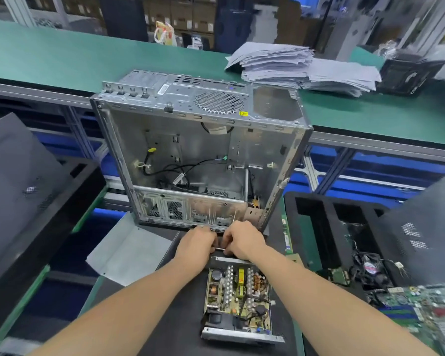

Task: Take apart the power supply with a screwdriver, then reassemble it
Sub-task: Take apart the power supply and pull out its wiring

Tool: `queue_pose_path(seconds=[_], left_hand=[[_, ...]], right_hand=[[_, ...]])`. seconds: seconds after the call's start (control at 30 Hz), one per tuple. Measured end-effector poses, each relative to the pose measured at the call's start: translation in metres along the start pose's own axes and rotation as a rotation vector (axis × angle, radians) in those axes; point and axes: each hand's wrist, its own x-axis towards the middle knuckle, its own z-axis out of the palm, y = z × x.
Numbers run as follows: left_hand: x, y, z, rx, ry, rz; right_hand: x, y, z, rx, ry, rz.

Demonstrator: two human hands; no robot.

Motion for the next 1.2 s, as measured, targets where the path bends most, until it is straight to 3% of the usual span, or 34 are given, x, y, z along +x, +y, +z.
queue_pose_path(seconds=[0.1, 0.27, 0.4, 0.47, 0.6, 0.67, 0.8, 1.03, 1.2], left_hand=[[-0.002, -0.002, 0.000, -0.052, -0.011, -0.015], [-0.024, 0.001, -0.021, -0.297, 0.110, 0.037], [-0.052, -0.003, -0.048, -0.426, 0.176, -0.041], [-0.068, -0.004, -0.061, -0.447, 0.099, -0.056], [-0.103, 0.003, -0.067, -0.574, -0.301, 0.051], [-0.113, 0.008, -0.061, -0.552, -0.425, 0.088], [-0.119, 0.012, -0.050, -0.544, -0.449, 0.035], [-0.120, 0.019, -0.043, -0.581, -0.411, -0.002], [-0.115, 0.018, -0.037, -0.720, -0.474, -0.058]], right_hand=[[-0.005, 0.002, -0.004, 0.025, -0.020, -0.060], [-0.033, -0.003, -0.038, 0.062, 0.006, -0.241], [-0.068, -0.015, -0.061, 0.058, -0.034, -0.382], [-0.088, -0.020, -0.067, 0.025, -0.105, -0.443], [-0.121, -0.027, -0.061, -0.139, -0.270, -0.443], [-0.130, -0.030, -0.051, -0.257, -0.326, -0.412], [-0.136, -0.025, -0.031, -0.335, -0.401, -0.341], [-0.139, -0.003, -0.022, -0.124, -0.322, -0.283], [-0.139, 0.007, -0.021, 0.007, -0.325, -0.260]])
